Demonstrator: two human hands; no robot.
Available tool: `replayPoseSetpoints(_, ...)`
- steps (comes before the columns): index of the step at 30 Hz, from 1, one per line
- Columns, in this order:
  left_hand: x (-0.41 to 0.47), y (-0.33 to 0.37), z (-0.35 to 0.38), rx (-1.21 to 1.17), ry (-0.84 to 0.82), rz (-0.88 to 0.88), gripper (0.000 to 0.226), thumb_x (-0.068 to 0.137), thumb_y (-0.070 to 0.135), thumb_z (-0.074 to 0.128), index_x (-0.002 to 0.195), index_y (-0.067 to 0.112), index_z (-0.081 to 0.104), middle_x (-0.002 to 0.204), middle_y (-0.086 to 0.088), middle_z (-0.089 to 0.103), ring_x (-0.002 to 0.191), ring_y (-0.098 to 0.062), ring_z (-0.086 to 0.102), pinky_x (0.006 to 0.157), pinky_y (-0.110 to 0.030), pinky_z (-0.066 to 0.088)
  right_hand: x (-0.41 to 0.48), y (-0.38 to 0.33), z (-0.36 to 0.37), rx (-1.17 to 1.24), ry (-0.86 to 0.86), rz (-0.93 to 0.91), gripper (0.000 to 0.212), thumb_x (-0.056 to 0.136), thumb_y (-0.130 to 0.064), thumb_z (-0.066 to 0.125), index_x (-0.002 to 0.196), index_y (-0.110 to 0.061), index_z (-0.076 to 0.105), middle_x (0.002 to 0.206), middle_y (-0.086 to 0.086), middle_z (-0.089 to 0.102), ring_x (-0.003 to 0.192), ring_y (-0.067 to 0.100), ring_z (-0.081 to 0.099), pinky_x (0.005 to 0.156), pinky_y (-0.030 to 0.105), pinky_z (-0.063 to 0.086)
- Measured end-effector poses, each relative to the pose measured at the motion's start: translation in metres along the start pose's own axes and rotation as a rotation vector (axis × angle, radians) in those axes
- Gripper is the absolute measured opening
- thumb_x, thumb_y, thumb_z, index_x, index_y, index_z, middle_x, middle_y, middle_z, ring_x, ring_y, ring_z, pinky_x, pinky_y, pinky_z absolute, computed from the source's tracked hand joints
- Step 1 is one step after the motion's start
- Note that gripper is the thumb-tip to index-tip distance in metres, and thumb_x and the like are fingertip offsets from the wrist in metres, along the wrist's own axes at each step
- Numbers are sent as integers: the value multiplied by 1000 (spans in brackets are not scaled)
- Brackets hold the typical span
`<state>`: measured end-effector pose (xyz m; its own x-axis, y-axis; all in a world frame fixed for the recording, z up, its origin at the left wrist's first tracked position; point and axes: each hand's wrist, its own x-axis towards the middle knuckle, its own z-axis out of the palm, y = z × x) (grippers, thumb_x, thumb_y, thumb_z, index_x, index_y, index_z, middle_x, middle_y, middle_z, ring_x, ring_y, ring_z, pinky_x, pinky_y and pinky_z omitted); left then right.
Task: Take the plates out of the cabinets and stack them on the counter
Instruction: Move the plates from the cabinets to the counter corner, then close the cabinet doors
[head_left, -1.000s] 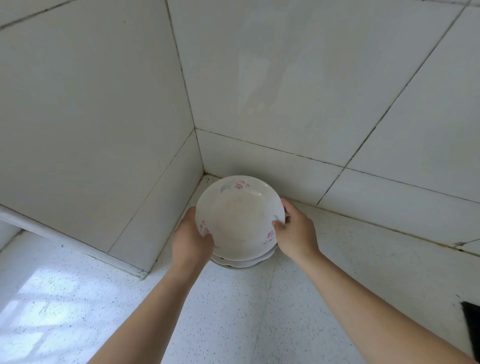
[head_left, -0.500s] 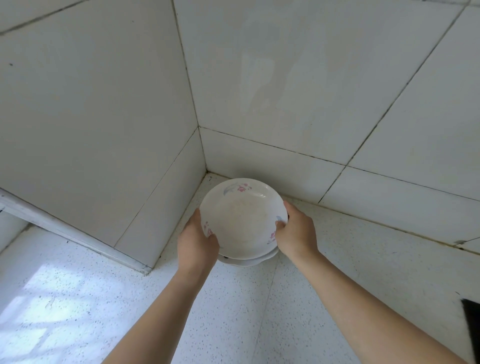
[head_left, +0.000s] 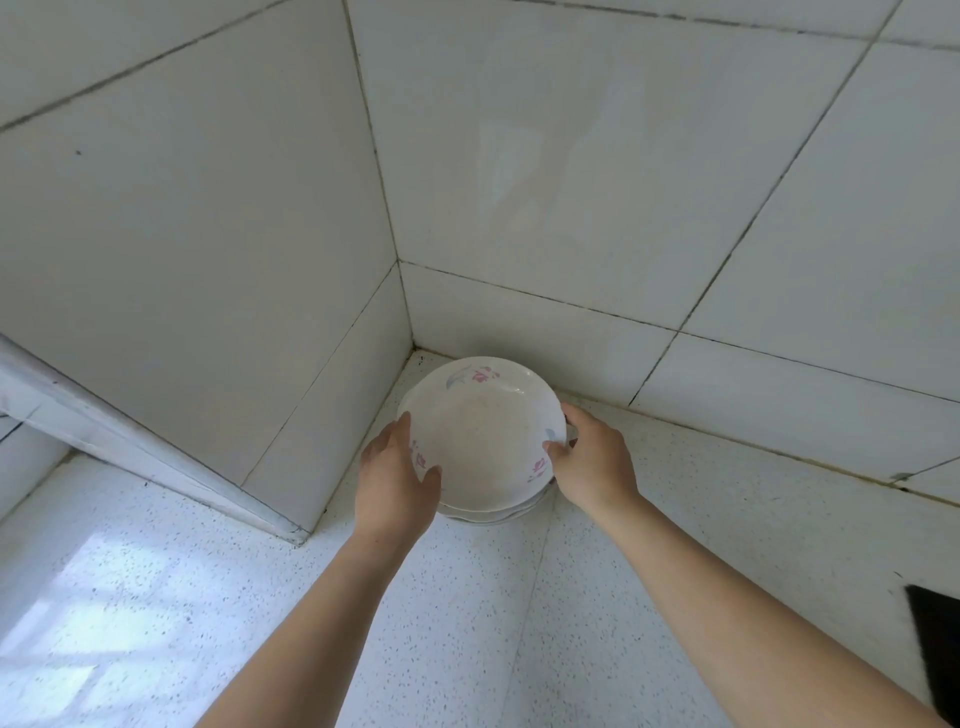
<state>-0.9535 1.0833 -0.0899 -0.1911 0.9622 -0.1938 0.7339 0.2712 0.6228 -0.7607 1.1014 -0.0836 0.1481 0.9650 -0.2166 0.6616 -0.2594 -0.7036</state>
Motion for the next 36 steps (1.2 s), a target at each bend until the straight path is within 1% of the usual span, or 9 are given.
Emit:
replayPoseSetpoints(3, -8, 7, -8, 2, -23, 21, 70, 83, 22, 64, 143, 13, 30, 146, -6, 39, 133, -26, 37, 107, -40, 37, -9, -4, -6, -23, -25, 10, 48, 87, -19, 61, 134, -19, 48, 128, 1, 60, 117, 22, 55, 91, 28, 46)
replayPoseSetpoints(6, -22, 17, -17, -15, -34, 48, 66, 85, 23, 62, 143, 14, 32, 145, -4, 39, 130, -24, 40, 103, -36, 39, -24, -10, -16, -22, -36, -8, 53, 88, -26, 60, 138, -21, 43, 136, -1, 54, 126, 20, 48, 100, 32, 43)
replayPoseSetpoints(9, -45, 30, -28, -18, -28, 103, 62, 87, 24, 60, 142, 13, 33, 144, -2, 41, 125, -20, 44, 92, -24, 36, -49, -16, -34, 8, -33, -46, 53, 89, -26, 60, 138, -21, 42, 136, -3, 52, 125, 18, 48, 91, 20, 37)
replayPoseSetpoints(11, -65, 39, -36, -17, -11, 143, 61, 88, 25, 59, 142, 14, 34, 143, -2, 43, 124, -19, 45, 88, -21, 33, -69, -18, -47, 34, -41, -79, 53, 89, -27, 60, 139, -21, 41, 138, -3, 51, 126, 16, 47, 89, 17, 33)
replayPoseSetpoints(15, -115, 57, -50, -37, 28, 198, 59, 88, 28, 59, 141, 17, 36, 145, -2, 42, 131, -18, 40, 99, -25, 33, -113, -10, -72, 58, -44, -125, 57, 88, -34, 61, 139, -21, 40, 142, -3, 47, 128, 16, 45, 97, 22, 35)
replayPoseSetpoints(18, -158, 68, -52, -54, 55, 247, 55, 89, 30, 58, 139, 19, 40, 144, 2, 43, 132, -15, 39, 98, -21, 30, -149, 3, -92, 70, -31, -143, 57, 87, -37, 60, 138, -21, 41, 141, -4, 47, 126, 15, 46, 101, 27, 38)
replayPoseSetpoints(23, -238, 79, -38, -52, 54, 285, 49, 90, 36, 55, 136, 24, 44, 140, 8, 48, 128, -10, 44, 97, -20, 31, -219, 40, -124, 117, -33, -162, 51, 88, -37, 59, 135, -22, 45, 136, -8, 50, 121, 10, 49, 92, 20, 36)
replayPoseSetpoints(29, -350, 95, 2, -67, 64, 269, 48, 89, 40, 54, 134, 27, 46, 138, 11, 49, 127, -8, 45, 100, -22, 34, -312, 105, -165, 179, -69, -186, 48, 88, -41, 58, 132, -25, 47, 132, -13, 51, 112, 5, 50, 92, 20, 38)
replayPoseSetpoints(36, -464, 113, 39, -81, 34, 294, 50, 88, 45, 53, 135, 29, 45, 138, 15, 47, 127, -5, 43, 96, -19, 32, -408, 178, -208, 203, -91, -198, 52, 88, -46, 55, 136, -31, 41, 134, -18, 48, 115, 1, 47, 93, 21, 35)
